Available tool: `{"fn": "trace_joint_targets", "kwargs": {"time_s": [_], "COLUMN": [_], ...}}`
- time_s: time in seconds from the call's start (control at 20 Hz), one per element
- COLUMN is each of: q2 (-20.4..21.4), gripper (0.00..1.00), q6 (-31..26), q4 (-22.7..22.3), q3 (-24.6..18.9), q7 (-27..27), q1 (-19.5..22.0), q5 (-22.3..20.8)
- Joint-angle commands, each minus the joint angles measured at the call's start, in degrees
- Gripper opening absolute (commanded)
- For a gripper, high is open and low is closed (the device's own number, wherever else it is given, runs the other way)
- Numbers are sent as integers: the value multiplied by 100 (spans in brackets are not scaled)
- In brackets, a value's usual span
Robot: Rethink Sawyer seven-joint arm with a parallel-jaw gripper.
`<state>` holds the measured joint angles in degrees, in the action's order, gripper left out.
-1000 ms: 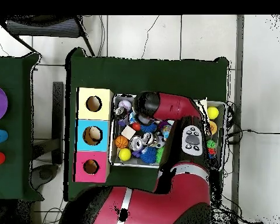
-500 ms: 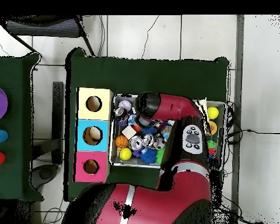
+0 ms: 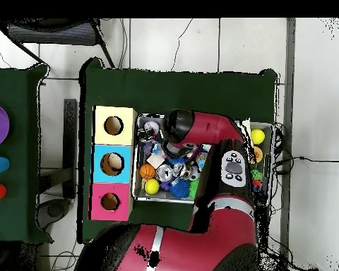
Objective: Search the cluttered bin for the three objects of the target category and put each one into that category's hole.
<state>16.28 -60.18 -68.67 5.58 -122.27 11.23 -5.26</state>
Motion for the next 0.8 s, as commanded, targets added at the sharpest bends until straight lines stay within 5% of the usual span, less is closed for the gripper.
{"fn": "trace_joint_targets", "kwargs": {"time_s": [0.05,0.55,0.8], "q2": [-6,310,346], "gripper": [100,100,100], "q6": [-1160,-916,365], "q4": [-885,-1274,-1358], "q3": [-746,-804,-848], "q7": [1052,811,415], "q1": [45,81,87], "q5": [-202,-223,-210]}}
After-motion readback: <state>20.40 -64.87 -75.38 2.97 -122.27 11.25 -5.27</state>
